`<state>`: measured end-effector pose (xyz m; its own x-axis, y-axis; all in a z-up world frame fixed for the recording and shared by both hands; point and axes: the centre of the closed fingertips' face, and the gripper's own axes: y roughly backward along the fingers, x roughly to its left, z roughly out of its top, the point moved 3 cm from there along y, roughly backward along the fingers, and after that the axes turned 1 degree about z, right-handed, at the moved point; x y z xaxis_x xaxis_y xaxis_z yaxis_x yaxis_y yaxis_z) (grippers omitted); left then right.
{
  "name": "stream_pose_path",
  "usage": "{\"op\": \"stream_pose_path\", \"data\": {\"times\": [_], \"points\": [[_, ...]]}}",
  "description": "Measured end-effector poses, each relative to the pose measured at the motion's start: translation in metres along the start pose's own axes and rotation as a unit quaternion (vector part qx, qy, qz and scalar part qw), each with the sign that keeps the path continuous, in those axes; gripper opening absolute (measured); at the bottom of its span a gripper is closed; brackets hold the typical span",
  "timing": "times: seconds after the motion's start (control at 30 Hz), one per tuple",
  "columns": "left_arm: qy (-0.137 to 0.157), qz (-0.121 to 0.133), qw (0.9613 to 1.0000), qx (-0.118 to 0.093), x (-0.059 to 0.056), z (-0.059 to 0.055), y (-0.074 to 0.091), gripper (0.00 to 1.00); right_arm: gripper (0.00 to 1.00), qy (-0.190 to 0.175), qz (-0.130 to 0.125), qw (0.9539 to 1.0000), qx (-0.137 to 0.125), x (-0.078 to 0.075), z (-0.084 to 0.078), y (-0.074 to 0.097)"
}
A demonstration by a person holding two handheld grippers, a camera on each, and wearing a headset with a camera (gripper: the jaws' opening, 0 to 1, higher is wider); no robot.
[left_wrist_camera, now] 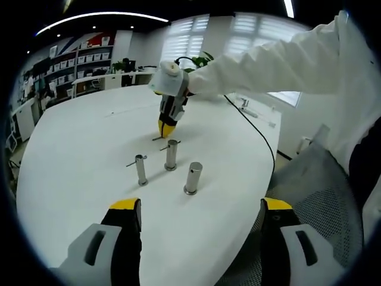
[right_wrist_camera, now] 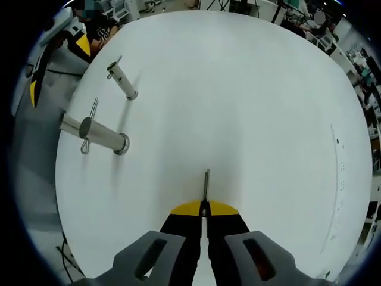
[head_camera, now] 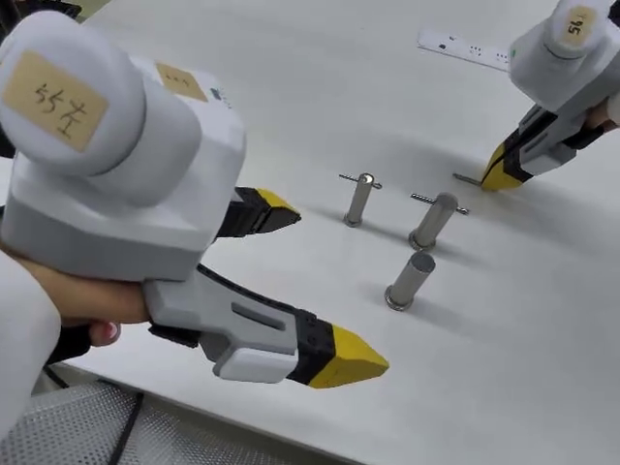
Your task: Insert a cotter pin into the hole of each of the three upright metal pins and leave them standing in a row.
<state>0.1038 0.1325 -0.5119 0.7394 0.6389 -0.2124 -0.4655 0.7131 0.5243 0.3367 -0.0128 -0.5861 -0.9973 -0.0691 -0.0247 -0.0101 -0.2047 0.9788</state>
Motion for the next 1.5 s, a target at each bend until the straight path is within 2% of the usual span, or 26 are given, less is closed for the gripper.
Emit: {"op": "stream_pose_path", "data": {"times": [0.13,0.33,0.4,0.47,0.53,0.6,0.7,0.73,0.8,0.9,0.93,1.03,1.3,1.4,1.5], "points": [[0.002,-0.003,0.9998,-0.020,-0.001,0.009,0.002,0.78,0.00,-0.003,-0.015,0.9999,-0.004,-0.003,-0.002,0.004],[-0.005,0.001,0.9997,-0.022,0.001,0.013,0.002,0.78,0.00,-0.007,-0.024,0.9992,-0.029,0.000,0.001,0.016],[-0.006,0.000,0.9998,-0.021,0.000,0.013,0.001,0.78,0.00,-0.006,-0.029,0.9989,-0.038,0.007,0.003,0.020],[-0.005,-0.001,0.9997,-0.023,0.000,0.014,0.000,0.78,0.00,-0.007,-0.035,0.9977,-0.058,0.016,0.007,0.028],[-0.002,-0.001,0.9996,-0.028,0.000,0.016,0.000,0.78,0.00,-0.002,-0.040,0.9972,-0.064,0.016,0.005,0.031],[-0.001,-0.003,0.9995,-0.032,0.000,0.018,-0.002,0.78,0.00,0.003,-0.046,0.9962,-0.074,0.030,0.007,0.038],[-0.004,-0.003,0.9994,-0.034,0.000,0.022,-0.003,0.78,0.00,0.006,-0.059,0.9937,-0.095,0.040,0.009,0.048],[-0.004,-0.004,0.9994,-0.035,0.000,0.024,-0.004,0.78,0.00,0.004,-0.068,0.9916,-0.110,0.049,0.012,0.054],[-0.004,-0.003,0.9993,-0.038,0.001,0.026,-0.004,0.77,0.00,0.004,-0.083,0.9891,-0.122,0.047,0.009,0.060],[-0.002,-0.006,0.9993,-0.038,0.002,0.029,-0.007,0.76,0.00,-0.001,-0.100,0.9855,-0.137,0.058,0.008,0.072],[0.001,-0.004,0.9993,-0.038,0.003,0.030,-0.008,0.75,0.00,-0.005,-0.111,0.9829,-0.147,0.061,0.007,0.077],[0.018,-0.007,0.9986,-0.049,0.006,0.034,-0.010,0.72,0.00,-0.005,-0.132,0.9788,-0.157,0.069,0.003,0.086],[0.029,-0.012,0.9973,-0.066,0.015,0.050,-0.015,0.67,0.00,-0.006,-0.189,0.9652,-0.181,0.089,0.001,0.108],[0.028,-0.017,0.9969,-0.072,0.016,0.057,-0.016,0.63,0.00,-0.009,-0.198,0.9606,-0.195,0.097,0.004,0.114],[0.029,-0.024,0.9966,-0.073,0.017,0.064,-0.020,0.62,0.00,-0.008,-0.200,0.9589,-0.201,0.107,0.006,0.115]]}}
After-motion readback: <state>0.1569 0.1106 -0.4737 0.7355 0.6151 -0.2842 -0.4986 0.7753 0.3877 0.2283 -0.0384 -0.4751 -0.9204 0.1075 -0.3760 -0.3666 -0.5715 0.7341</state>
